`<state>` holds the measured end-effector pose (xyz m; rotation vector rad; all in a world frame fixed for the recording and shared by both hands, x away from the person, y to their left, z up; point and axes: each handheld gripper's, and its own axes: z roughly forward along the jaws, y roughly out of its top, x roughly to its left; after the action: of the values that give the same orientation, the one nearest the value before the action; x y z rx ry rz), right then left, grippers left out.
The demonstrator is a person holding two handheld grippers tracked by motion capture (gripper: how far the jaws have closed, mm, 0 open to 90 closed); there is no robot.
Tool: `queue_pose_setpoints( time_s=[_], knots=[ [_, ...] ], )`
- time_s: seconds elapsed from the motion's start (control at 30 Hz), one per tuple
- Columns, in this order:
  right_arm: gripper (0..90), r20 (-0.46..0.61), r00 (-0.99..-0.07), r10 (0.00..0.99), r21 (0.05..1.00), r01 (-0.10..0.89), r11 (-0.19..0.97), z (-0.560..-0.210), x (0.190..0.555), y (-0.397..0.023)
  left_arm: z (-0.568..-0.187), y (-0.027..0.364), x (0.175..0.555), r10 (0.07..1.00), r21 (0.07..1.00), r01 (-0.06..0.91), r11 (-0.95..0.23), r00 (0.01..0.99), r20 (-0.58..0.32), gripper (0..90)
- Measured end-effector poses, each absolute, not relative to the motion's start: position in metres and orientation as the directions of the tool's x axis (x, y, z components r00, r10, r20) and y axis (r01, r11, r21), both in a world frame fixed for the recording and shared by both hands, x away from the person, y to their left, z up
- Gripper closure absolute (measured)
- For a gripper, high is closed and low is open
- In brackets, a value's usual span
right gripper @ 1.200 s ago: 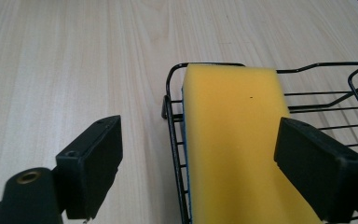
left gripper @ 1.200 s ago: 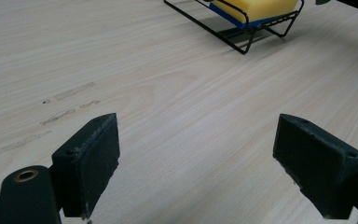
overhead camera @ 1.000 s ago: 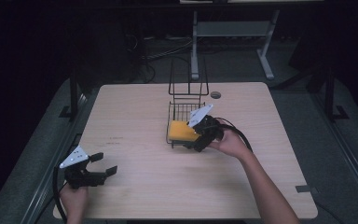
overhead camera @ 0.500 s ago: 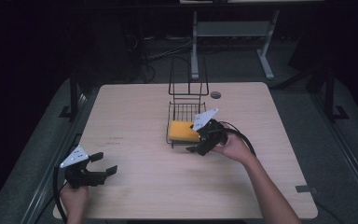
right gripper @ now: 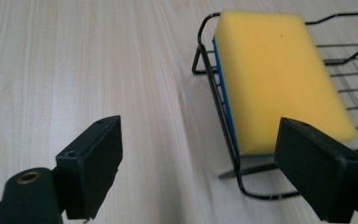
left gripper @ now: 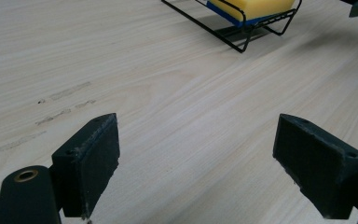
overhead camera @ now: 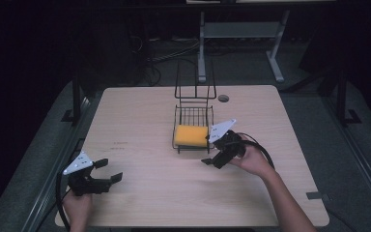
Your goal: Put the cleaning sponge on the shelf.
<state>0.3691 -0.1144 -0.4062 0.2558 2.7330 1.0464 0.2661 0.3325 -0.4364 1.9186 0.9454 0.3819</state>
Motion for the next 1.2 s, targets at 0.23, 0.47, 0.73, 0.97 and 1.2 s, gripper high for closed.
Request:
queue_pose_setpoints(
  time_s=[0.23, 0.47, 0.73, 0.97, 1.2],
  knots=[
    [15.1, -0.117, -0.961, 0.249, 0.664, 0.111, 0.739, -0.411, 0.361, -0.129, -0.437, 0.333, 0.266, 0.750, 0.845, 0.460, -0.272, 0.652, -0.113, 14.1],
    [15.2, -0.107, -0.958, 0.266, 0.649, 0.135, 0.749, -0.414, 0.357, -0.139, -0.437, 0.333, 0.266, 0.751, 0.845, 0.461, -0.272, 0.651, -0.113, 14.1],
    [15.3, -0.094, -0.956, 0.278, 0.636, 0.157, 0.756, -0.417, 0.348, -0.147, -0.437, 0.333, 0.266, 0.750, 0.844, 0.461, -0.273, 0.651, -0.113, 14.1],
    [15.3, -0.082, -0.952, 0.296, 0.632, 0.180, 0.754, -0.419, 0.343, -0.157, -0.436, 0.332, 0.266, 0.748, 0.844, 0.458, -0.279, 0.654, -0.107, 14.1],
    [15.3, -0.072, -0.946, 0.316, 0.626, 0.203, 0.753, -0.425, 0.338, -0.168, -0.437, 0.331, 0.266, 0.749, 0.843, 0.459, -0.281, 0.654, -0.107, 14.1]
  ],
)
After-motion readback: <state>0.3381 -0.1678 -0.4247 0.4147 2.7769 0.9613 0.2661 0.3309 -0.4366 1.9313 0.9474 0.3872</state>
